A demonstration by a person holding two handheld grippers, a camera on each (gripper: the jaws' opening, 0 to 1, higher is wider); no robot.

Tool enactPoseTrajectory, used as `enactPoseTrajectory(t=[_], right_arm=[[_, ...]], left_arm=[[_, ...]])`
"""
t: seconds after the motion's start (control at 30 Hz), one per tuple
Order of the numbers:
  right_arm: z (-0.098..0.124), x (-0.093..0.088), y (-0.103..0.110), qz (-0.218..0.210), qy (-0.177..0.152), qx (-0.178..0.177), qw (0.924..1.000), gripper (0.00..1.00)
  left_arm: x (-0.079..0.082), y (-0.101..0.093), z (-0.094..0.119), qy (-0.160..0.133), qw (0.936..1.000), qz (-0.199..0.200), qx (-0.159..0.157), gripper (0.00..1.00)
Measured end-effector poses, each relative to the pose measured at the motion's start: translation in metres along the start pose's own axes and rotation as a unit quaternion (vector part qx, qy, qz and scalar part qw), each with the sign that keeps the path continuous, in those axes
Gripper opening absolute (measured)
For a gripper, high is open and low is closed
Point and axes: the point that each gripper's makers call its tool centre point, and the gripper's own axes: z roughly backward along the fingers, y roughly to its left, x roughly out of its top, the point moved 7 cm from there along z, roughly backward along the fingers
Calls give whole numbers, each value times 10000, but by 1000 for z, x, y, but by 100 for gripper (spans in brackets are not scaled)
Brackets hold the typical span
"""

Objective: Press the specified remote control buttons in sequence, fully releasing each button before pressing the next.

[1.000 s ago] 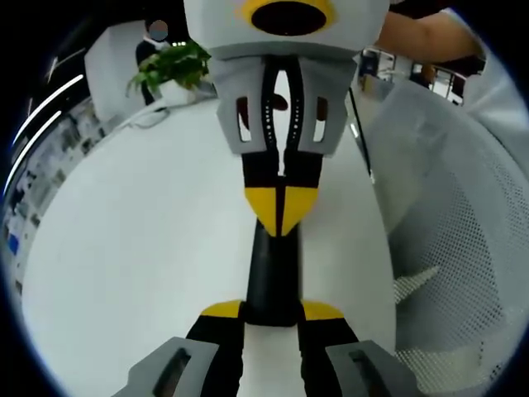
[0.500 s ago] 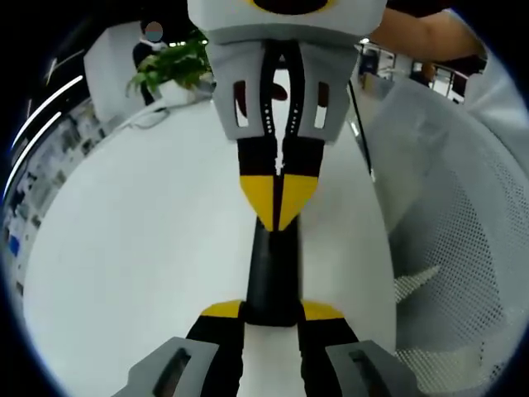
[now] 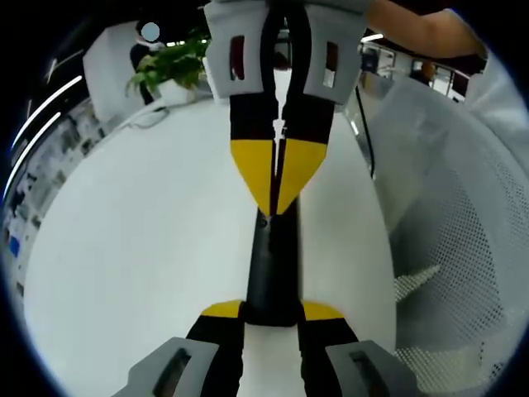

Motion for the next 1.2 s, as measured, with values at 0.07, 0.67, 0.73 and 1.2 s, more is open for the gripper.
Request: enactPoseTrajectory(t=[0.07, 0.67, 0.73, 1.2], right_arm=[[1, 1, 0, 19, 12, -4, 10000, 0], [-8, 0, -4, 12, 11, 66, 10000, 0], [-10, 0, -4, 8, 6, 81, 10000, 0], [-24, -3, 0, -2, 47, 230, 9997, 0]], left_arm=[[0, 0, 0, -2, 10000, 3, -3, 24], [0, 1, 0, -34, 10000, 19, -5, 24], [-1, 1, 0, -39, 10000, 29, -10, 24], [-1, 1, 0, -67, 10000, 45, -15, 24]])
